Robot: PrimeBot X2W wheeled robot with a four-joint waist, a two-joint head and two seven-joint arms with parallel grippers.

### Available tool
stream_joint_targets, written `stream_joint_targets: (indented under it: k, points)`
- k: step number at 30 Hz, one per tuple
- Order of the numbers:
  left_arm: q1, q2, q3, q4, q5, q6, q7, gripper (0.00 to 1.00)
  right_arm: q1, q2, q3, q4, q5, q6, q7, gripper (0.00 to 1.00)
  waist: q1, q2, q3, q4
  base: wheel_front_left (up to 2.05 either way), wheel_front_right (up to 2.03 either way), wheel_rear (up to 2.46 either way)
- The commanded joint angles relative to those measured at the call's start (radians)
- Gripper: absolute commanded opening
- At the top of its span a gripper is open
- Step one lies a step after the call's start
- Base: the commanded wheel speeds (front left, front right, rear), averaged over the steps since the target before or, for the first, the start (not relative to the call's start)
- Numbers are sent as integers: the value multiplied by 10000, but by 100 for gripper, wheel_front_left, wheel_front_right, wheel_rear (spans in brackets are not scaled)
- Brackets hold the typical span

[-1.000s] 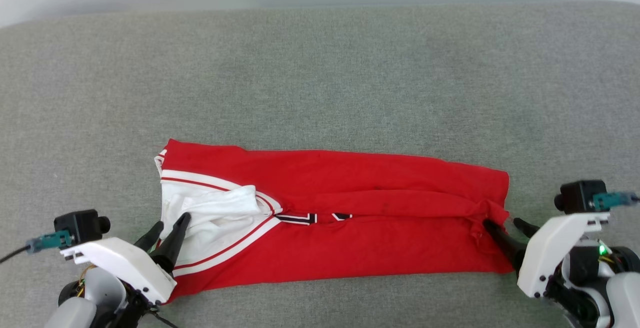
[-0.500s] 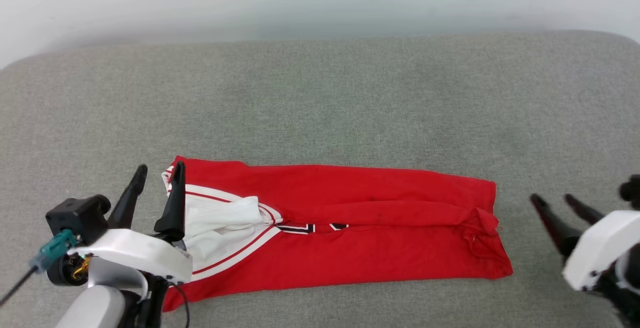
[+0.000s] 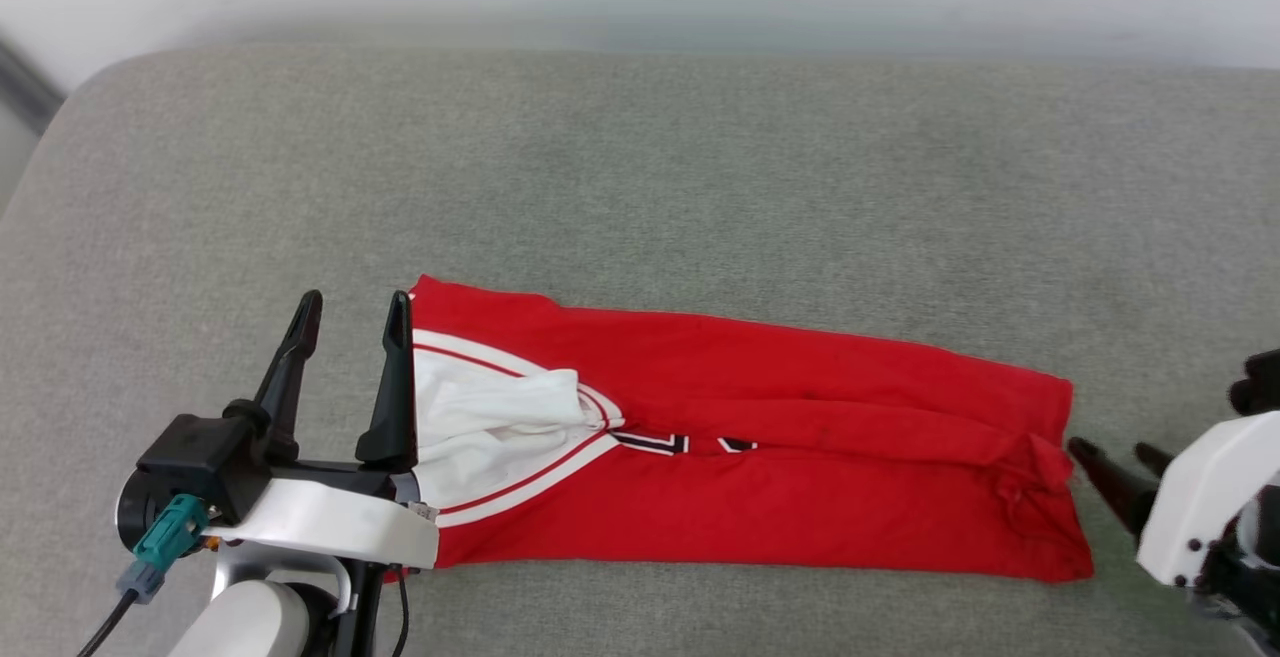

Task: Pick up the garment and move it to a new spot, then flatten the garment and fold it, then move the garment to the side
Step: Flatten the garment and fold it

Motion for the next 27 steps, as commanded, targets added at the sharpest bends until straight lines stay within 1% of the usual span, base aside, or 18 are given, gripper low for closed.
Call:
stream_joint_targets:
  k: [1,9,10,11,12,16,19,24,27]
  points:
    - [-28,-14,-26,-60,88,12,-37,100,-195,135,86,187,78,-4,73,100,1,-1,152,181,0,0,0]
    - [-219,-45,-127,-87,198,-63,-81,100,-217,588,648,1736,399,-4,464,100,1,-1,366,465,0,0,0]
    - [-226,-39,-137,-94,215,-63,-77,100,-211,665,741,1895,455,-4,553,49,1,-1,368,468,0,0,0]
    - [-228,-29,-147,-93,224,-65,-69,100,-209,662,858,2035,472,-4,592,24,1,-1,367,467,0,0,0]
    - [-229,-21,-153,-86,224,-69,-71,100,-233,674,949,2146,552,-4,610,0,1,-1,361,455,0,0,0]
    - [-215,25,-214,0,232,-95,-19,100,-527,460,1115,2223,720,-4,409,0,1,-1,241,371,0,0,0]
    - [-70,103,-293,47,256,-48,47,100,-866,-23,1312,1980,798,-4,20,0,1,-1,-66,226,0,0,0]
    - [103,173,-322,-2,291,40,129,100,-759,-307,1335,1844,830,-6,-91,0,1,-1,-355,53,0,0,0]
    - [225,214,-323,-62,281,116,173,100,-549,-486,1113,1780,778,-6,-106,0,1,-1,-528,-116,0,0,0]
